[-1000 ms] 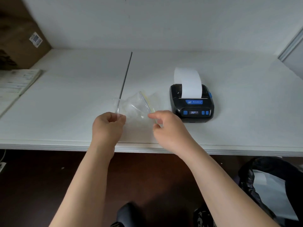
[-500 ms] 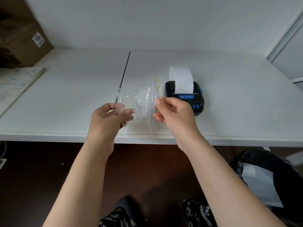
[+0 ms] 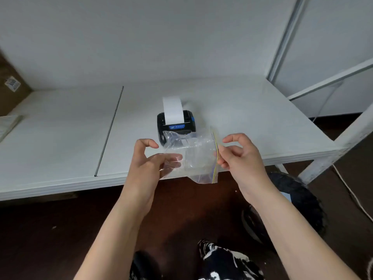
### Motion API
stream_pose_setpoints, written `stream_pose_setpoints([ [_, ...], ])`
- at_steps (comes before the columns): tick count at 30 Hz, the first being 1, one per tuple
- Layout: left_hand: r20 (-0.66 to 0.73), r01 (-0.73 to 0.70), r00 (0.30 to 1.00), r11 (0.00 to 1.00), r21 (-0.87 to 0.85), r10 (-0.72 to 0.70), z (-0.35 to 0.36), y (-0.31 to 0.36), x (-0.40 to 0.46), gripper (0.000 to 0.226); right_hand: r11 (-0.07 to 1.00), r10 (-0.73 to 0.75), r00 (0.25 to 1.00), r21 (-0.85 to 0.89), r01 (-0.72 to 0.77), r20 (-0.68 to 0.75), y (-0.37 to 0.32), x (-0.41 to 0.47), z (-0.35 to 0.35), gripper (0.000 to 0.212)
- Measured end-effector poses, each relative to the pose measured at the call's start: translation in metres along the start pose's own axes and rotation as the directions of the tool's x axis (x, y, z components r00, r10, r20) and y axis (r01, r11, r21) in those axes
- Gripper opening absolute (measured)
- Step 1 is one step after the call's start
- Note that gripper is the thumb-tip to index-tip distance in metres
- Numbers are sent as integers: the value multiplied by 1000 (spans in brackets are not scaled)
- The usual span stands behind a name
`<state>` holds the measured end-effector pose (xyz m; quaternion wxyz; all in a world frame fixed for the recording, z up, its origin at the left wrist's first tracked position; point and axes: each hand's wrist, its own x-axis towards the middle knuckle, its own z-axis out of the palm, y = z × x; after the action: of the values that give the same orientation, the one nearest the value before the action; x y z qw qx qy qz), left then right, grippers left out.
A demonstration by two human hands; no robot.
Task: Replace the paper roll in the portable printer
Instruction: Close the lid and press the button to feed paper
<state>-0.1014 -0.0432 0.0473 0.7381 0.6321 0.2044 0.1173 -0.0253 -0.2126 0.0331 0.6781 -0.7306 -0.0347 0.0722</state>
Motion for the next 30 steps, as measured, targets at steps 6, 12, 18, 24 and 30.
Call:
stream_pose_setpoints([
  [6,48,-20,999,991,135,14,54,-6,-4,19,997,-5,999,-72,7,32,-1,-3,-72,30],
  [12,70,-6,998,991,130,-3,111,-16,-11,14,985,-43,995,-173,27,-88,6,-7,-133,18],
  [18,103,25,993,965,261,-53,173,-37,-12,21,965,20,954,-243,-97,-300,33,-7,-195,7],
  [24,192,60,973,948,314,-125,227,-58,-10,15,917,205,876,-228,-328,-437,79,-6,-239,12],
  [30,238,94,955,943,319,-176,255,-79,-6,16,800,337,796,-292,-524,-503,111,2,-253,16],
])
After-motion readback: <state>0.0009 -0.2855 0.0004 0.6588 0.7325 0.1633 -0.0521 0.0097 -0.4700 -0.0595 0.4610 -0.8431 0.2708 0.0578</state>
